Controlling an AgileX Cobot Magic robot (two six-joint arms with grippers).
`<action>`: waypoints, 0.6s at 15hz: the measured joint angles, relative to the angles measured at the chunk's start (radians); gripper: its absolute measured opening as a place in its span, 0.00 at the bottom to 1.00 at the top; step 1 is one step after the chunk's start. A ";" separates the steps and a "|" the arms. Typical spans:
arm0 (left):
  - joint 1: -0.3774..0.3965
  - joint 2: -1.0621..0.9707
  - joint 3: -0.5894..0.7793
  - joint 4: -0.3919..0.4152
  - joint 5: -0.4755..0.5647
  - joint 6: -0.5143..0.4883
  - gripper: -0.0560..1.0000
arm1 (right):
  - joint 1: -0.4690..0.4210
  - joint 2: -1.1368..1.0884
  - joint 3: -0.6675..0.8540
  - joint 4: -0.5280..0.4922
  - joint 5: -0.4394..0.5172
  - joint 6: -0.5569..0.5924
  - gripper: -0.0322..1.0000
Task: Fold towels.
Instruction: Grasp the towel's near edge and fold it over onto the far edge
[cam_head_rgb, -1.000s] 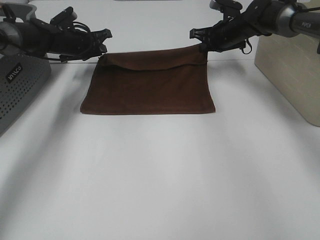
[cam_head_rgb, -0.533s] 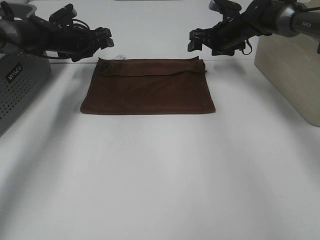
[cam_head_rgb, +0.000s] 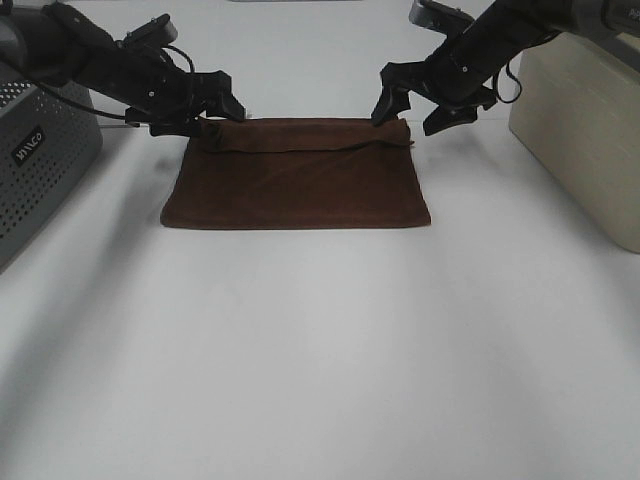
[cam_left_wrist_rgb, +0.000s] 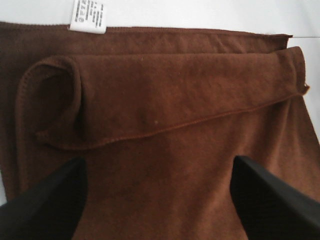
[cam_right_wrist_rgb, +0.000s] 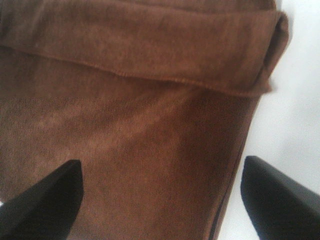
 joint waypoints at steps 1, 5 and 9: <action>0.012 -0.014 0.000 0.006 0.047 -0.033 0.76 | 0.000 -0.007 0.000 -0.007 0.043 0.021 0.81; 0.027 -0.125 0.155 0.021 0.074 -0.107 0.76 | 0.000 -0.034 0.000 -0.014 0.213 0.104 0.81; 0.045 -0.254 0.452 0.025 0.042 -0.142 0.76 | 0.000 -0.051 0.017 -0.017 0.260 0.146 0.80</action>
